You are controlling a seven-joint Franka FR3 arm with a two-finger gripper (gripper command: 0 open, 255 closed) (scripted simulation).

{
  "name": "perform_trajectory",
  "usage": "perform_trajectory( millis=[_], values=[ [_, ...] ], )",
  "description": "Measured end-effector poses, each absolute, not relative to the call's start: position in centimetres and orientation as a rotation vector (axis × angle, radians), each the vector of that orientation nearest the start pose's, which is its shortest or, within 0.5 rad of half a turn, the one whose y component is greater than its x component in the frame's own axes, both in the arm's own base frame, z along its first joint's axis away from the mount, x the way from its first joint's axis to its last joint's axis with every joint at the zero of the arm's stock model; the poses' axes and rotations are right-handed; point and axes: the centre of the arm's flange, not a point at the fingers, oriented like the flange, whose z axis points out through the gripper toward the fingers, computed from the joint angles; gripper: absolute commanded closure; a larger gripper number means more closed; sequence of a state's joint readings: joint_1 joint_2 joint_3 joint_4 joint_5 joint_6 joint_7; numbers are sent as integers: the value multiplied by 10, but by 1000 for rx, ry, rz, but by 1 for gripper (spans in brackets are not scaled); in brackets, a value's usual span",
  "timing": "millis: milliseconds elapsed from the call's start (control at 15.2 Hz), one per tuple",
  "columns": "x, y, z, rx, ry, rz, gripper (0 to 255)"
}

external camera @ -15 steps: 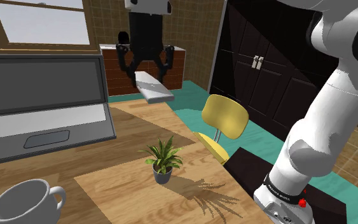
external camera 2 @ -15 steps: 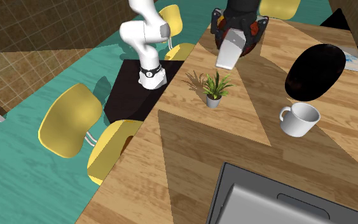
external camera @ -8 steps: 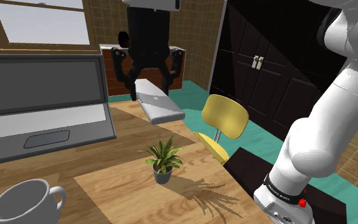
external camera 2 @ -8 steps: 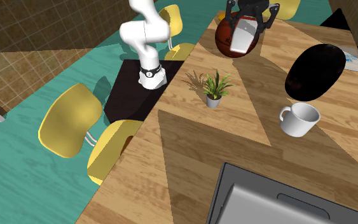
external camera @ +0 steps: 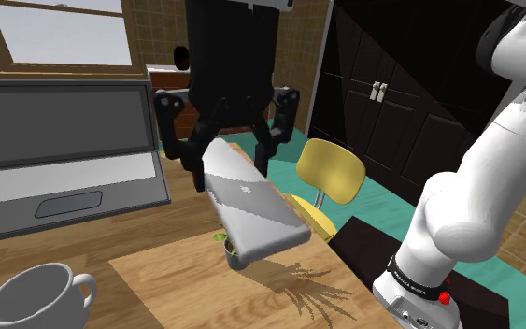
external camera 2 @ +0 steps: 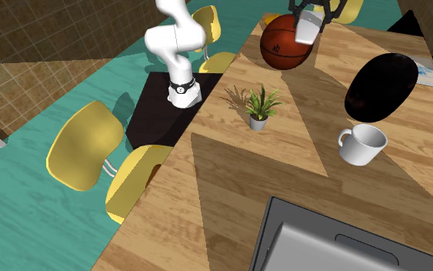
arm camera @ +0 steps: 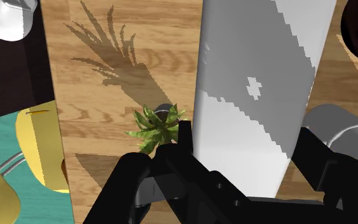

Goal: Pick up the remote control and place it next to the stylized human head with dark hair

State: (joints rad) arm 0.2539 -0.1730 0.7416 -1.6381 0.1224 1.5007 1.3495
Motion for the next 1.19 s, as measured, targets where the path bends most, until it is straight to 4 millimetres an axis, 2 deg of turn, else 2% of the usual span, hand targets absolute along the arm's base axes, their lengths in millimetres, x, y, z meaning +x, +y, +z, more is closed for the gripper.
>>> perform_trajectory(
  millis=[594, 792, 1188],
  values=[
    [141, 512, 652, -3099, 555, 14, 255],
    [133, 516, 638, -3099, 557, 14, 255],
    [132, 517, 608, -3099, 558, 15, 255]
  ],
)
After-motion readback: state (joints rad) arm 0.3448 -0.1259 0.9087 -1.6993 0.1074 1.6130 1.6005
